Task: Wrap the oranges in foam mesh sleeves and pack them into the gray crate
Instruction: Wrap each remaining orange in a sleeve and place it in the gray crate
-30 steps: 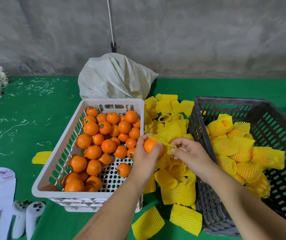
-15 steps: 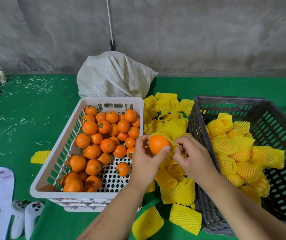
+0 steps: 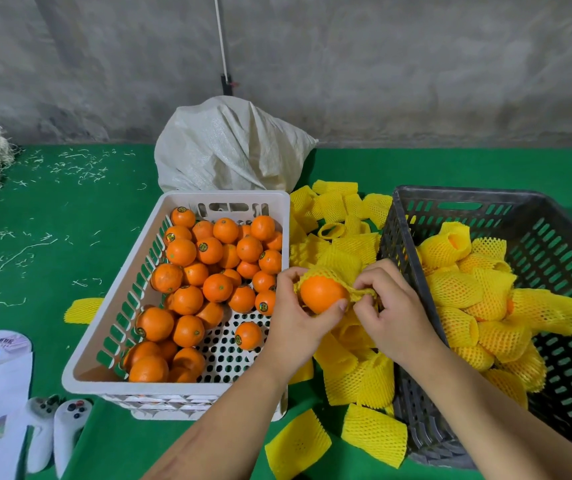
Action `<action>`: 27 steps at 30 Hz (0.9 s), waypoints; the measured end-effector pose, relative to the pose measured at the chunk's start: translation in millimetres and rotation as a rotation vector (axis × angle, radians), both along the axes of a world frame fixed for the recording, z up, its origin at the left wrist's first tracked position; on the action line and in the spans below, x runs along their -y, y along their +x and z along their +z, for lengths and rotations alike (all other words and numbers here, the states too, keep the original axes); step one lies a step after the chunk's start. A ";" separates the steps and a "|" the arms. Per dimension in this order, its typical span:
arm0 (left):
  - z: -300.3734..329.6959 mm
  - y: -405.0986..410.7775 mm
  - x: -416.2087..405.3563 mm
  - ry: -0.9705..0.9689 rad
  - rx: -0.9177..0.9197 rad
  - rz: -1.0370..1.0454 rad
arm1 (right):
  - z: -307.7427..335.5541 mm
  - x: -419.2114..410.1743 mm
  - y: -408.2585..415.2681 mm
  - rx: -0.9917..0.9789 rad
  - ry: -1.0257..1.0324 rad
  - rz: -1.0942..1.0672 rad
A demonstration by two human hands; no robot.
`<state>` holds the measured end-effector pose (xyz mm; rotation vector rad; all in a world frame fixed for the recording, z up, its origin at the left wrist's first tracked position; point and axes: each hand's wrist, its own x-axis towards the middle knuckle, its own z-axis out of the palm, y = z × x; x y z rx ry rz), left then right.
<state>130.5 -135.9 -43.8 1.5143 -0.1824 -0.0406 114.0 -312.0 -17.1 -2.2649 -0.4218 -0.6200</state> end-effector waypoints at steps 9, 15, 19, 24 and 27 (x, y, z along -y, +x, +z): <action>6.5 -2.1 1.1 0.037 -0.022 0.046 | -6.1 0.3 5.1 -0.498 0.208 0.013; 0.7 -3.3 -8.2 0.193 0.065 -0.173 | -7.3 3.6 10.4 -0.455 0.216 -0.047; 0.9 -3.9 -2.1 0.205 0.110 -0.027 | -4.8 7.0 15.1 -0.310 0.257 -0.140; 1.6 -4.6 3.7 0.134 0.129 0.096 | 0.3 7.0 6.4 -0.035 0.165 -0.166; 4.1 -3.9 7.6 0.118 0.087 0.145 | -3.9 3.7 1.4 -0.032 0.014 -0.076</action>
